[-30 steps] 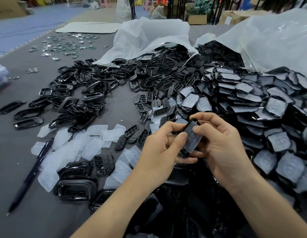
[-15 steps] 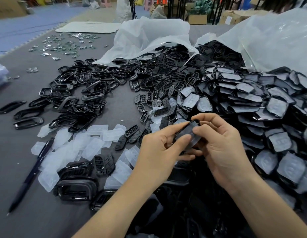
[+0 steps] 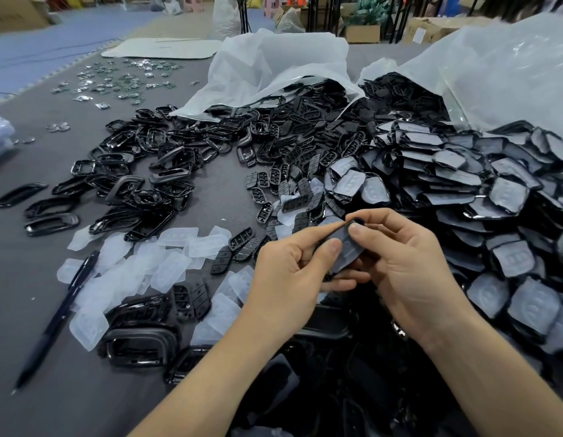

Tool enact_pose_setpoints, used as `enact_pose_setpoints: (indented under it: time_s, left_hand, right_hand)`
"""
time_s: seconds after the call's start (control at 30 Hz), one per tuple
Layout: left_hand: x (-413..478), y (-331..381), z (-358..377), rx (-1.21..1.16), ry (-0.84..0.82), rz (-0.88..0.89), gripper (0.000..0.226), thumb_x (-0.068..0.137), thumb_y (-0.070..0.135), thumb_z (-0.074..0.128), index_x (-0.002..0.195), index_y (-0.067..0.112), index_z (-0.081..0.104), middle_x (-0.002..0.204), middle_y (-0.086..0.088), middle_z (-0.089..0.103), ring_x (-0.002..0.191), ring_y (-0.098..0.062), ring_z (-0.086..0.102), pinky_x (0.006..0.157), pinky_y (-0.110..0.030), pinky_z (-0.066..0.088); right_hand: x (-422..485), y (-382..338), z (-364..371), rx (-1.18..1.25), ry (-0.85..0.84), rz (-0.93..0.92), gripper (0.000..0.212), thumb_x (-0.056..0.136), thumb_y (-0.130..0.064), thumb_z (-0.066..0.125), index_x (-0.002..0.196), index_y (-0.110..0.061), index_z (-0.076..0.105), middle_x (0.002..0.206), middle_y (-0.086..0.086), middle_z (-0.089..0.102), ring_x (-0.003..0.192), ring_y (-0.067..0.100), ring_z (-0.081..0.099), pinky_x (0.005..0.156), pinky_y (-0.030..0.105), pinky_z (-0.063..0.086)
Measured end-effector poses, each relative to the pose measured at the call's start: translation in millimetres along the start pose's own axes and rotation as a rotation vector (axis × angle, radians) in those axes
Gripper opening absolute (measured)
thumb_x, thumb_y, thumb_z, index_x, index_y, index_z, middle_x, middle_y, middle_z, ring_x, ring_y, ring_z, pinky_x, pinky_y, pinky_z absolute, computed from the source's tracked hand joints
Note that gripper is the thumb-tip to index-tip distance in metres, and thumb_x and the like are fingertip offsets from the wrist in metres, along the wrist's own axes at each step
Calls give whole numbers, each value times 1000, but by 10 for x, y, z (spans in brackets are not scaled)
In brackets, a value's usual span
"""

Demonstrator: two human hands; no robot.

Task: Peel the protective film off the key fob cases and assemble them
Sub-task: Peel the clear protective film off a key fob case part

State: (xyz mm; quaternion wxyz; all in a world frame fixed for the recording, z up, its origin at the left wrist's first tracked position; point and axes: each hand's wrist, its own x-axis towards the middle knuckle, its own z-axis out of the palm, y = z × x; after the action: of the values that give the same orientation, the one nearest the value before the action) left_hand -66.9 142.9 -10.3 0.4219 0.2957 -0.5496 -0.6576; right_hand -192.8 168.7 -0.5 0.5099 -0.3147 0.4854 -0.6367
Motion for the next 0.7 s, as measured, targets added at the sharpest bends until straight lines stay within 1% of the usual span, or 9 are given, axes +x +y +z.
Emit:
enact_pose_setpoints:
  time_s: [0.1,0.2,0.23,0.27,0.37,0.5,0.63,0.7]
  left_hand:
    - [-5,10,5,2,8,3,29,96,0,47,103,22,66,75,-2,74,65,-20,73,56,-18,56]
    - [-12,8,9,14,16,6,29,96,0,48,104,22,66,76,-2,74,65,-20,73,57,-19,56]
    - [-15,7,6,20,18,8,29,96,1,49,105,22,66,76,-2,74,66,-21,73,57,-19,56]
    - [-16,4,3,28,19,14,29,96,1,49,105,22,66,76,-2,74,66,-21,73,57,-19,56]
    - [-15,-7,-5,46,22,36,29,96,1,49,106,22,66,77,-2,74,66,-22,73,58,-19,56]
    - [-11,-7,-16,43,27,56,29,96,0,49,106,21,66,79,-4,75,67,-23,73,59,-20,57]
    - [-4,10,-34,31,28,56,29,96,-2,47,103,20,65,76,-2,74,65,-21,73,59,-19,57]
    - [-4,13,-38,38,17,57,27,96,-1,47,103,19,65,76,-1,74,66,-20,73,59,-19,57]
  right_hand:
    - [5,-5,-11,-9,-2,6,11,70,-10,64,81,-9,64,71,6,61,61,15,60,49,22,50]
    - [4,-9,-17,-22,-9,13,8,80,-1,60,82,-8,64,73,8,61,64,17,60,52,23,51]
    - [5,-10,-20,-28,-9,12,8,80,-2,61,83,-8,64,74,9,61,64,18,60,53,24,52]
    - [3,-18,-17,-28,-9,11,8,76,-4,63,83,-7,64,75,10,61,64,18,61,53,24,52]
    - [-4,-35,-18,-30,-5,-7,19,65,-12,64,83,-7,64,71,9,62,62,17,63,53,23,52]
    - [1,-59,-30,-9,-31,-7,21,65,-14,64,85,-5,66,71,9,65,63,18,64,53,23,52]
    - [31,-105,-88,5,-94,10,20,71,-20,61,81,-7,71,76,11,69,71,19,65,66,28,54]
    - [34,-130,-113,-16,-121,-4,20,72,-22,61,79,-8,74,77,11,70,74,21,66,69,30,55]
